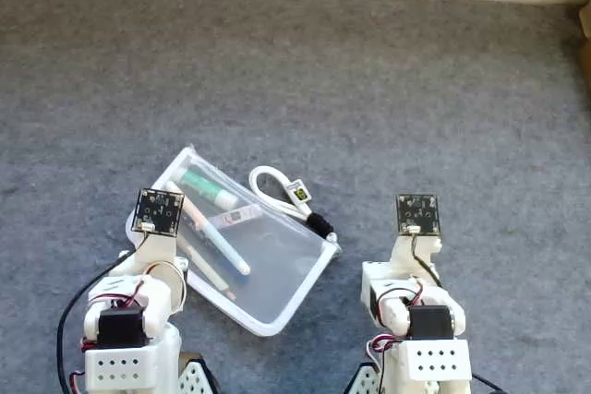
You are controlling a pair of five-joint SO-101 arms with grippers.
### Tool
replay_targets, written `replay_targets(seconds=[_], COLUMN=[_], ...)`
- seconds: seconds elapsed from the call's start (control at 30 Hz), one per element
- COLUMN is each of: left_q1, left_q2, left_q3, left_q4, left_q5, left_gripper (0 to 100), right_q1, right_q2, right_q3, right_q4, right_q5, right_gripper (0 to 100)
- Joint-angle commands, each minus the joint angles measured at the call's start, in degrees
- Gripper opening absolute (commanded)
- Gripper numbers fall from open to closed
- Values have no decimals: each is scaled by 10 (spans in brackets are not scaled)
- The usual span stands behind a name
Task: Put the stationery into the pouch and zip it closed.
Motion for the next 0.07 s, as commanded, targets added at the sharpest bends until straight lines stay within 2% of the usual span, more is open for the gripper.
replay_targets(seconds=[0.0,0.03], left_q1=[-6,-6], left_q2=[0,0], left_q3=[15,15], left_q4=[4,4], left_q5=[4,4], left_gripper=[5,5], right_q1=[6,6], right_q2=[-7,-7], right_q3=[65,65], right_q4=[-11,-11], right_q5=[-2,-2], right_gripper=[5,5])
